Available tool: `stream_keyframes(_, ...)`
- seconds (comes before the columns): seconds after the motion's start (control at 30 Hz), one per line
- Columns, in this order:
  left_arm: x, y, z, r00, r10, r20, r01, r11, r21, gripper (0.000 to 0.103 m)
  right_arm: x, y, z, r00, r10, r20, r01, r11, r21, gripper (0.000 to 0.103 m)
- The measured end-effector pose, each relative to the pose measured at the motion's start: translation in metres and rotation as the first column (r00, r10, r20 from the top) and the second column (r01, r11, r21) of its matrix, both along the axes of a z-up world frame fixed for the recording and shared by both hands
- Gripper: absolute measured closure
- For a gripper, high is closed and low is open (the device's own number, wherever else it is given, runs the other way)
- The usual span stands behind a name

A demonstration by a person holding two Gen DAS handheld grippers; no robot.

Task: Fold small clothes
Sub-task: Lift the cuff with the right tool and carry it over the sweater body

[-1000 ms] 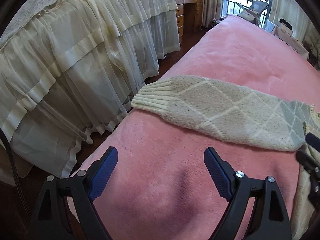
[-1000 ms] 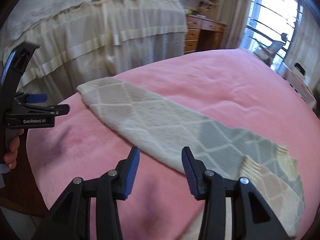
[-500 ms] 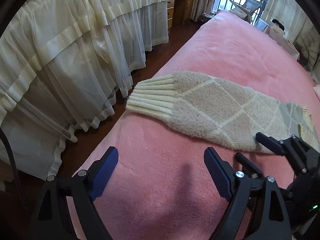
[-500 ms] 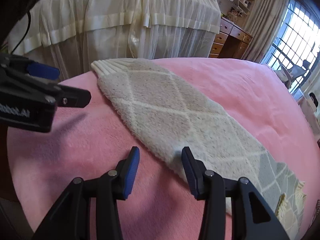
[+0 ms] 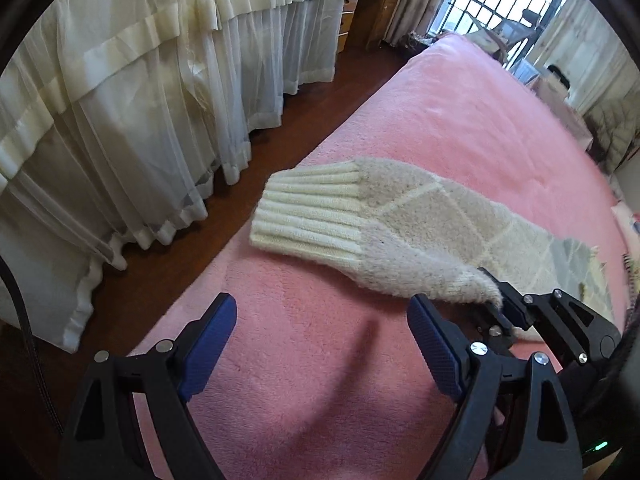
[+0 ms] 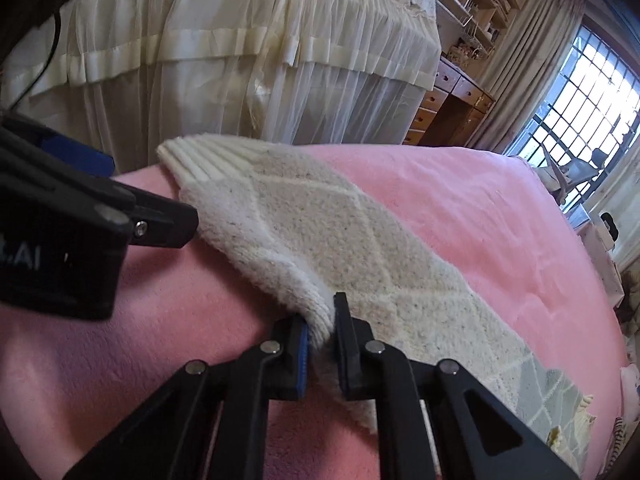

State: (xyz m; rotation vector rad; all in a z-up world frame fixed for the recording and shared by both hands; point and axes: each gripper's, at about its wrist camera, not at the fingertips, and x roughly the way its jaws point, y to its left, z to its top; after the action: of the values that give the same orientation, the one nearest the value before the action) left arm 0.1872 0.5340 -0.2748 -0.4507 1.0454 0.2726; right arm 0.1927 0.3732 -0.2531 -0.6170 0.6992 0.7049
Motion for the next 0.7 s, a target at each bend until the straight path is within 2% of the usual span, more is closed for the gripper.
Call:
stream_keyframes(0.1, -0.003, 0.002, 0.004, 0.999, -0.005, 0.041, 0.008, 0.998, -0.064, 0.016, 0.003, -0.019, 0.018, 1.0, -0.014, -0.022, 0.016, 0.996, 0.086, 0.094)
stream_keyframes(0.2, -0.003, 0.002, 0.008, 0.995, 0.003, 0.095, 0.01, 0.99, -0.14, 0.016, 0.002, -0.029, 0.029, 1.0, -0.014, -0.028, 0.017, 0.993, 0.116, 0.094)
stream_keyframes(0.27, 0.0, 0.0, 0.009, 0.993, 0.017, 0.115, 0.003, 0.986, -0.166, 0.016, 0.002, -0.035, 0.033, 0.999, -0.014, -0.034, 0.018, 0.992, 0.123, 0.094)
stream_keyframes(0.43, 0.011, -0.001, -0.003, 0.996, 0.063, 0.055, -0.053, 0.983, -0.177, 0.017, 0.002, -0.041, 0.031, 0.999, -0.015, -0.044, 0.02, 0.993, 0.119, 0.094)
stream_keyframes(0.53, 0.007, 0.003, -0.012, 0.997, 0.069, 0.032, -0.059, 0.966, -0.253, 0.016, 0.002, -0.045, 0.035, 0.999, -0.021, -0.047, 0.028, 0.99, 0.137, 0.094)
stream_keyframes(0.7, -0.014, 0.009, -0.018, 0.996, 0.077, 0.042, -0.056, 0.926, -0.373, 0.016, 0.014, -0.05, 0.039, 0.996, -0.04, -0.083, 0.054, 0.983, 0.175, 0.094)
